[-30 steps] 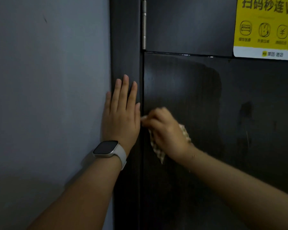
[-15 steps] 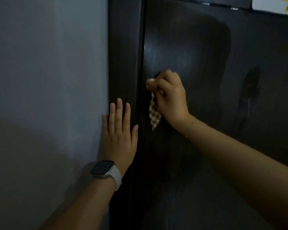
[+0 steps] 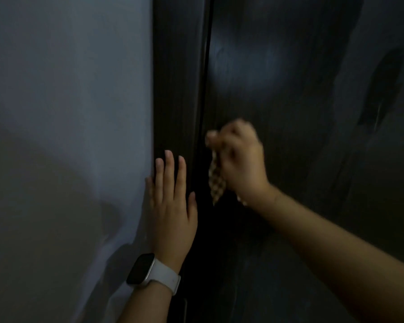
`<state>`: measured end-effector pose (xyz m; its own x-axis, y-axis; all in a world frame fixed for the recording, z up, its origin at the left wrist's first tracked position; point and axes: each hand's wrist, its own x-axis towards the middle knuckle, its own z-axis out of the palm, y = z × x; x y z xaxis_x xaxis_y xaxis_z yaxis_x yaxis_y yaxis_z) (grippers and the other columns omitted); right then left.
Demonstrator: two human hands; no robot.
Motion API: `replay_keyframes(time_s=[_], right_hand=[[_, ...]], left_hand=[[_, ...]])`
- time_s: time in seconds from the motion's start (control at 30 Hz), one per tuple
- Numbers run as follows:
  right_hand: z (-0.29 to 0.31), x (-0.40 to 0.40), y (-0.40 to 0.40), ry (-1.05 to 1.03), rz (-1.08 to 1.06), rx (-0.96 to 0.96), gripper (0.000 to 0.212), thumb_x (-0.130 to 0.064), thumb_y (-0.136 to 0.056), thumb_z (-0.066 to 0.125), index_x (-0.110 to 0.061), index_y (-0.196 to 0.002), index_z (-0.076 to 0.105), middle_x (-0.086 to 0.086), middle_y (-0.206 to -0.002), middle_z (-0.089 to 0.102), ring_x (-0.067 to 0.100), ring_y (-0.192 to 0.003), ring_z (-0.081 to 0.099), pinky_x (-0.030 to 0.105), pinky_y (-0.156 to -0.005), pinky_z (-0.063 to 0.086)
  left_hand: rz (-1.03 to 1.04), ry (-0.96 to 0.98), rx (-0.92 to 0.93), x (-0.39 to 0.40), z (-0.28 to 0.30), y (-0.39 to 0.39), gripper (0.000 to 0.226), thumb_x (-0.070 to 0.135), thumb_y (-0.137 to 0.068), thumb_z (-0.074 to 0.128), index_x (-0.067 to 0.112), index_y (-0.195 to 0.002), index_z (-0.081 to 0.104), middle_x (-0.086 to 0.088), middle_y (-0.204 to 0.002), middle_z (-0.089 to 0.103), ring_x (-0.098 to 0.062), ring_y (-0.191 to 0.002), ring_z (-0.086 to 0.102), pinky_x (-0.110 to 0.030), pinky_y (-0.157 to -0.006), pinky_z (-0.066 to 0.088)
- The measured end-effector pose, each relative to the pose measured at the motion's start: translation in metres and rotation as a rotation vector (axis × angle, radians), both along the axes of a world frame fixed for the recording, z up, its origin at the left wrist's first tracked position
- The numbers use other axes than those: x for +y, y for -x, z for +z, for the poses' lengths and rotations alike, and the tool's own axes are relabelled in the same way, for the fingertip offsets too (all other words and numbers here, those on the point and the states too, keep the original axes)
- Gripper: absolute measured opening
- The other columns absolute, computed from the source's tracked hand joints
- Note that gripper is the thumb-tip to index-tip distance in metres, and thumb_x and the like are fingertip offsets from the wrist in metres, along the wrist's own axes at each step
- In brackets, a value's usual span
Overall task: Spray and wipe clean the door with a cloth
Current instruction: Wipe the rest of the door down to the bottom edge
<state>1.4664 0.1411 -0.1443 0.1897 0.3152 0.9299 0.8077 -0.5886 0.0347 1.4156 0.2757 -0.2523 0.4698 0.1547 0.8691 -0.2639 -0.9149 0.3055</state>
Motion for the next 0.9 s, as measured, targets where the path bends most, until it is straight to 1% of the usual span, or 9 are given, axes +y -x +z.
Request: replay_keyframes(time_s=[0.1,0.17,0.4,0.53,0.6,0.67,0.73,0.8,0.9], right_hand=[[0.043,0.017,-0.003,-0.206,0.007,-0.108,0.012,-0.007,-0.092,0.063,-0.005,-0.082,0.068,0.006,-0.087,0.056,0.017,-0.082,0.051,0.013,-0.071,0.035],[0.031,0.022,-0.007,-0.217,-0.004,-0.162,0.009,-0.004,-0.091,0.064,-0.001,-0.084,0.069,0.012,-0.086,0.058,0.021,-0.08,0.052,0.016,-0.071,0.035],[-0.151,-0.01,-0.003,0.296,0.062,0.026,0.025,-0.017,-0.094,0.055,-0.007,-0.114,0.065,0.004,-0.107,0.05,0.017,-0.092,0.049,0.022,-0.078,0.04],[-0.162,-0.025,-0.004,0.463,0.05,0.064,0.028,-0.013,-0.092,0.06,-0.007,-0.118,0.063,0.009,-0.109,0.057,0.02,-0.093,0.053,0.03,-0.075,0.049],[-0.128,-0.034,-0.007,0.282,0.019,0.004,0.019,-0.008,-0.091,0.062,-0.003,-0.107,0.07,0.013,-0.098,0.062,0.021,-0.089,0.053,0.027,-0.076,0.045],[-0.079,-0.043,-0.01,-0.037,-0.058,-0.093,0.009,-0.002,-0.09,0.065,0.0,-0.093,0.074,0.014,-0.085,0.06,0.024,-0.08,0.053,0.029,-0.071,0.041],[-0.036,-0.052,-0.013,-0.281,-0.126,-0.151,0.011,-0.002,-0.091,0.065,0.003,-0.084,0.071,0.015,-0.081,0.056,0.027,-0.076,0.054,0.027,-0.069,0.041],[-0.026,-0.055,-0.015,-0.349,-0.155,-0.181,0.012,-0.002,-0.092,0.064,0.005,-0.085,0.07,0.015,-0.081,0.054,0.028,-0.075,0.054,0.027,-0.067,0.043],[-0.066,-0.064,-0.014,-0.195,-0.158,-0.181,0.007,0.001,-0.091,0.065,0.004,-0.091,0.071,0.013,-0.083,0.052,0.024,-0.077,0.05,0.033,-0.064,0.044]], left_hand=[[0.008,-0.024,0.023,0.001,-0.018,-0.001,0.074,0.026,-0.096,0.045,0.026,-0.154,-0.001,-0.002,-0.163,-0.007,-0.022,-0.15,-0.004,-0.05,-0.12,0.009],[0.017,-0.035,0.028,0.002,-0.029,-0.001,0.075,0.027,-0.096,0.045,0.026,-0.154,-0.001,-0.002,-0.163,-0.008,-0.023,-0.15,-0.003,-0.05,-0.119,0.009],[-0.013,-0.068,0.051,0.011,-0.069,0.002,0.076,0.028,-0.093,0.046,0.025,-0.155,0.002,0.001,-0.163,-0.011,-0.021,-0.15,-0.006,-0.044,-0.12,0.003],[-0.013,-0.067,0.07,0.011,-0.07,0.002,0.076,0.026,-0.094,0.047,0.024,-0.155,0.002,0.0,-0.162,-0.013,-0.023,-0.15,-0.007,-0.047,-0.12,0.004],[-0.01,-0.05,0.067,0.009,-0.069,0.002,0.073,0.026,-0.094,0.045,0.022,-0.155,0.005,-0.001,-0.162,-0.012,-0.023,-0.15,-0.007,-0.05,-0.119,0.006],[0.0,-0.029,0.066,0.005,-0.07,0.003,0.069,0.027,-0.095,0.042,0.02,-0.154,0.007,-0.002,-0.162,-0.011,-0.024,-0.15,-0.007,-0.053,-0.119,0.008],[0.019,-0.033,0.07,0.003,-0.067,0.002,0.069,0.028,-0.096,0.041,0.02,-0.154,0.005,-0.001,-0.162,-0.013,-0.023,-0.15,-0.008,-0.055,-0.119,0.009],[0.04,-0.047,0.08,0.002,-0.066,0.001,0.077,0.027,-0.095,0.049,0.023,-0.155,0.0,-0.001,-0.161,-0.015,-0.023,-0.15,-0.01,-0.055,-0.118,0.008],[0.05,-0.055,0.096,0.002,-0.066,0.0,0.104,0.031,-0.083,0.07,0.025,-0.154,-0.005,-0.002,-0.161,-0.017,-0.025,-0.149,-0.012,-0.054,-0.119,0.003]])
